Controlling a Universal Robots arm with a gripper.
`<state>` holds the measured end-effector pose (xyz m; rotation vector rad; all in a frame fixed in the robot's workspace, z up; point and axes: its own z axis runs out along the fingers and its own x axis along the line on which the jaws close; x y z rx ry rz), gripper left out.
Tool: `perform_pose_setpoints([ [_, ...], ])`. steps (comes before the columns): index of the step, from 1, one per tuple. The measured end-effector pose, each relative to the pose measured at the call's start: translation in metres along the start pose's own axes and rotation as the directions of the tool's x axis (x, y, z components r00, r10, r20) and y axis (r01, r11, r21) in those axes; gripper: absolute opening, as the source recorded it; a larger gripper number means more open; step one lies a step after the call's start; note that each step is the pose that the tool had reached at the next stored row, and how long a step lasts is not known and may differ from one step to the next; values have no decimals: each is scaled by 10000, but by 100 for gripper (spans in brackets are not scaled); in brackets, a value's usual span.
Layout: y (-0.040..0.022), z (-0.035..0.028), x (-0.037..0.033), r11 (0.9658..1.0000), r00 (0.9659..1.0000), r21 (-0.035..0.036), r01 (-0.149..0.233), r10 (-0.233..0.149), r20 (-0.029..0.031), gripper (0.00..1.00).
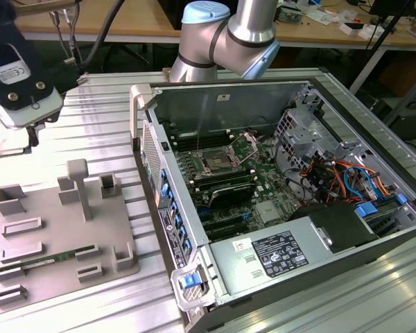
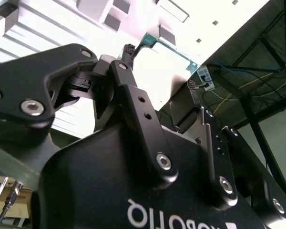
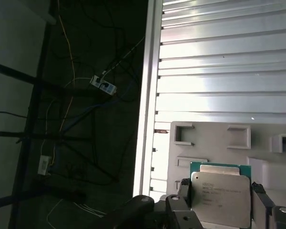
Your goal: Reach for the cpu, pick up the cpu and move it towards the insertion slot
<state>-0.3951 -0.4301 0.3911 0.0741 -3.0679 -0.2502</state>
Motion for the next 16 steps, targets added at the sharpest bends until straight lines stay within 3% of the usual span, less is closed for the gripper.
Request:
perform_pose_setpoints([
  [3, 8, 3, -44, 10000, 10000, 4, 5, -5, 28, 55],
  [8, 16, 4, -146, 10000, 10000, 4, 5, -5, 32, 55],
  [16, 10, 15, -252, 10000, 10000, 7, 8, -8, 50, 55],
])
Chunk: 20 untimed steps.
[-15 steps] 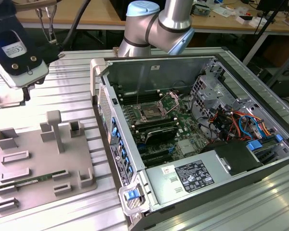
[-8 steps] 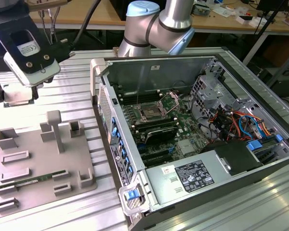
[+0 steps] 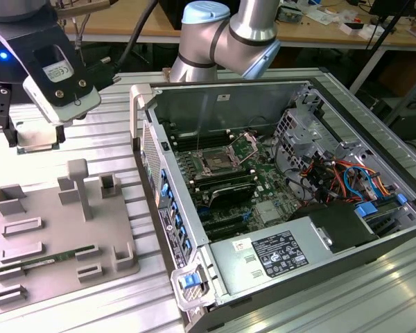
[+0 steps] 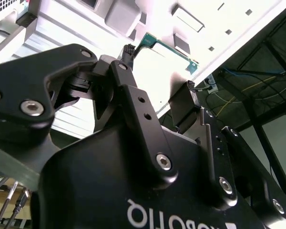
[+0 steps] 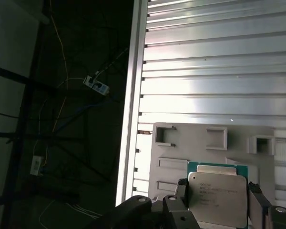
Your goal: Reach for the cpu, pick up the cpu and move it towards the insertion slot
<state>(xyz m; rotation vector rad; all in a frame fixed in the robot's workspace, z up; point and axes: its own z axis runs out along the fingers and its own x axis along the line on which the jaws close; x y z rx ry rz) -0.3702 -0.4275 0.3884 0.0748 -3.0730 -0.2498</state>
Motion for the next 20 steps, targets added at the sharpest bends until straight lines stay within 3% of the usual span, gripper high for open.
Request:
perform_pose_setpoints([
  [20, -17, 20, -261, 10000, 10000, 0, 0, 0, 0, 55],
])
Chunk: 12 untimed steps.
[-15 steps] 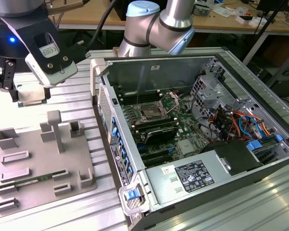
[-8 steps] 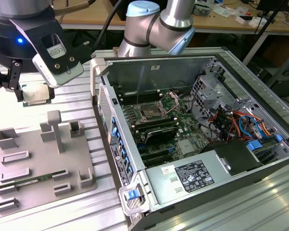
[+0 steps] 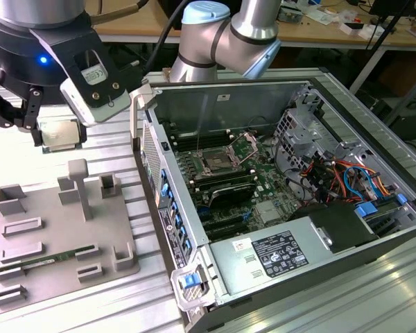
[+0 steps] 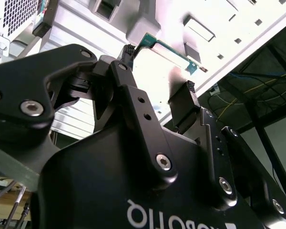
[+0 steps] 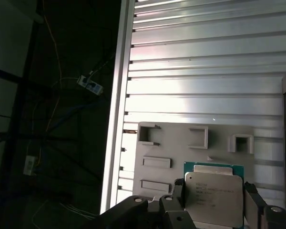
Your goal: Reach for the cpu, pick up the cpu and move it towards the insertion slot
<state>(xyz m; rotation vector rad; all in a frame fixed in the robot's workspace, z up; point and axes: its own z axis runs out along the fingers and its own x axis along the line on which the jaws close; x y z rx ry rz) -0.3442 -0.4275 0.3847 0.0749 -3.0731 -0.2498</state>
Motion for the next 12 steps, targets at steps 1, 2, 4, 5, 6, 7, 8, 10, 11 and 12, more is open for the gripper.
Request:
perform_pose_setpoints([
  [1, -1, 1, -12, 10000, 10000, 0, 1, -1, 0, 55],
  [2, -2, 2, -22, 10000, 10000, 0, 0, 0, 0, 55],
  [4, -3, 3, -46, 10000, 10000, 0, 0, 0, 1, 55],
  [5, -4, 4, -58, 10000, 10000, 0, 0, 0, 1, 55],
  [6, -4, 5, -69, 10000, 10000, -1, 0, 0, 1, 55],
  [7, -5, 6, -80, 10000, 10000, 0, 0, 0, 1, 55],
  [8, -7, 7, -104, 10000, 10000, -1, 0, 0, 1, 55],
  [10, -8, 8, -135, 10000, 10000, -1, -1, 1, 1, 55],
  [11, -9, 8, -150, 10000, 10000, -1, 0, 0, 1, 55],
  [12, -10, 9, -161, 10000, 10000, -1, 0, 0, 1, 55],
])
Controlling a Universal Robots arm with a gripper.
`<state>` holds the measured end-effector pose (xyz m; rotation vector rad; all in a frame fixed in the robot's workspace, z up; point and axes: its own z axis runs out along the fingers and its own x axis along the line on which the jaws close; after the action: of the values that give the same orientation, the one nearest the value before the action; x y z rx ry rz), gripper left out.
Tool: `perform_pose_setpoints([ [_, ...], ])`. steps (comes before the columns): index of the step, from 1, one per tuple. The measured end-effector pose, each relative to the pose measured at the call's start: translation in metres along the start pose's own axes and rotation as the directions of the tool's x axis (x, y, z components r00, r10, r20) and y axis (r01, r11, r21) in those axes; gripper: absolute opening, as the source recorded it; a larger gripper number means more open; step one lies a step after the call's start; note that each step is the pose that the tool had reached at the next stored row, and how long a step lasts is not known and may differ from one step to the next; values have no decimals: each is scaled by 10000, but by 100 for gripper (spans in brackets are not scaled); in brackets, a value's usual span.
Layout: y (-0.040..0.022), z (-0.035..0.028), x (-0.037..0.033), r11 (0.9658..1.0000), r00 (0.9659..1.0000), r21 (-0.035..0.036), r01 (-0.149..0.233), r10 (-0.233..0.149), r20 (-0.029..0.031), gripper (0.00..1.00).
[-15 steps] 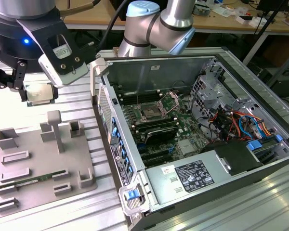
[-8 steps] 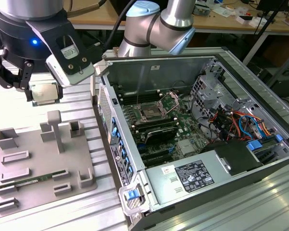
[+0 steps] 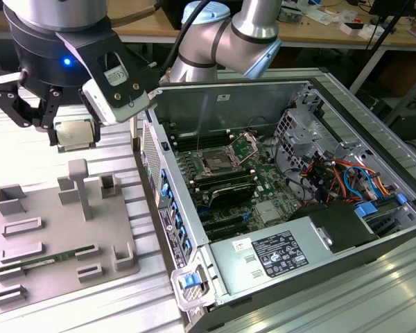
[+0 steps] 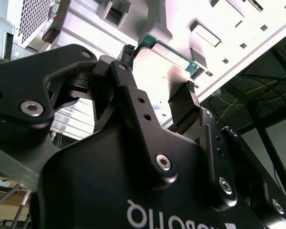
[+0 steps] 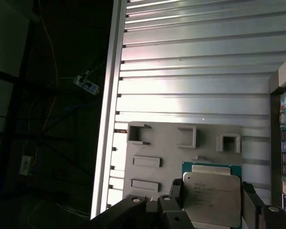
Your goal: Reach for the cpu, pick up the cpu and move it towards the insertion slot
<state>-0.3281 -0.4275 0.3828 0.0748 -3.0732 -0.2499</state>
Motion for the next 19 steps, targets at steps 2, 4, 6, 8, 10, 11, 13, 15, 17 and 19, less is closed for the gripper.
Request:
perform_pose_setpoints([
  [2, -1, 0, -27, 10000, 10000, 1, 0, 0, -1, 55],
  [4, -3, 1, -58, 10000, 10000, 0, 0, 0, 0, 55],
  [6, -4, 2, -85, 10000, 10000, 0, 0, 0, -1, 55],
  [8, -6, 3, -112, 10000, 10000, 0, 1, -1, 0, 55],
  [10, -8, 3, -159, 10000, 10000, 0, 0, 0, 0, 55],
  [11, -9, 2, -171, 10000, 10000, 0, 0, 0, -1, 55],
  [13, -10, 2, -202, 10000, 10000, 0, 0, 0, 0, 55],
  [15, -11, 2, -224, 10000, 10000, 0, 0, 0, -1, 55],
  [17, -13, 3, -247, 10000, 10000, 0, 0, 0, 0, 55],
  [19, -15, 3, -289, 10000, 10000, 0, 0, 0, -1, 55],
])
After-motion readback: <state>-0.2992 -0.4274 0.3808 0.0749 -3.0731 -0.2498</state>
